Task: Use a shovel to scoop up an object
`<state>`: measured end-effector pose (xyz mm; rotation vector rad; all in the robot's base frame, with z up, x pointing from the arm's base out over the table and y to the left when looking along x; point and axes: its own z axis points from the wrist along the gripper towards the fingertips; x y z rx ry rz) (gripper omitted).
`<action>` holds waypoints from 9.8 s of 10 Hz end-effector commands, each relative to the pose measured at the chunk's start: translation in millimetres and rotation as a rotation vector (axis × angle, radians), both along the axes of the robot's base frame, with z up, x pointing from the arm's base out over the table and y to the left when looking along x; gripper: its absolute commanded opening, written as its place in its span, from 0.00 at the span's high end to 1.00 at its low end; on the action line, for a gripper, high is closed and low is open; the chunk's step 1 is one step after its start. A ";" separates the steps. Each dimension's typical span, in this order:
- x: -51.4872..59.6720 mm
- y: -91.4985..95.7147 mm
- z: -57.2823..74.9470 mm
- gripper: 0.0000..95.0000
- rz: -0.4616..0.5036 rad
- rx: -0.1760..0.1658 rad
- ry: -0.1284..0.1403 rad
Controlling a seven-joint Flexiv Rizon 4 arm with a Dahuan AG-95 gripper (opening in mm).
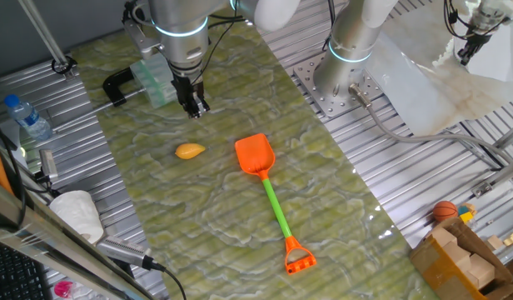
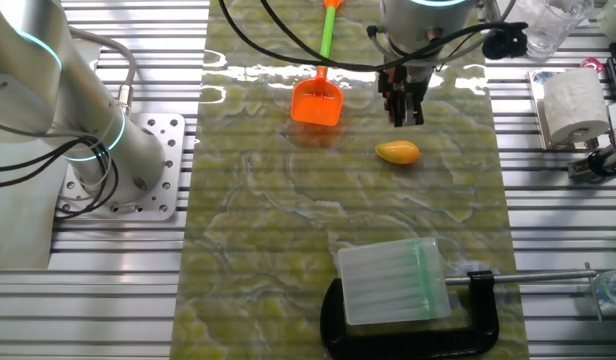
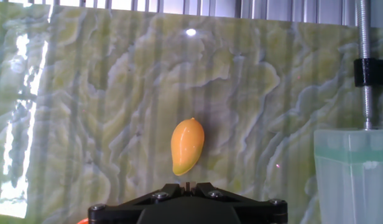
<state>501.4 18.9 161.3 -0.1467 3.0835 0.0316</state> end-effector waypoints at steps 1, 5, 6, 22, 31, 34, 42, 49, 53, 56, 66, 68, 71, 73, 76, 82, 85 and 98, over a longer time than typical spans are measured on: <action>0.5 7.5 -3.0 1.00 -0.003 -0.001 0.001; 0.0 31.3 -11.2 1.00 0.009 -0.003 0.004; -1.1 45.8 -15.1 1.00 0.022 -0.004 0.004; 21.6 81.9 -9.3 1.00 0.105 -0.068 0.046; 21.2 81.8 -8.5 1.00 0.340 -0.035 0.047; 20.1 80.7 -9.3 1.00 0.353 -0.036 0.046; 17.7 78.0 -11.9 1.00 0.363 -0.045 0.047; 17.6 78.0 -11.9 1.00 0.367 -0.040 0.039; 17.6 78.0 -11.9 1.00 0.348 -0.041 0.039; 17.6 78.0 -11.9 0.80 0.332 -0.049 0.032; 17.7 78.0 -12.1 0.80 0.335 -0.054 0.034; 17.7 78.0 -12.1 1.00 0.378 -0.059 0.017; 17.7 78.0 -12.1 1.00 0.504 -0.059 0.022; 17.7 78.0 -12.1 1.00 0.601 -0.059 0.021; 30.8 67.4 -16.5 1.00 0.649 -0.055 0.052; 27.4 98.2 -23.2 1.00 0.731 -0.040 0.048; 15.0 135.9 -27.0 1.00 0.778 -0.038 0.041; -1.2 169.0 -31.4 1.00 0.884 -0.066 0.124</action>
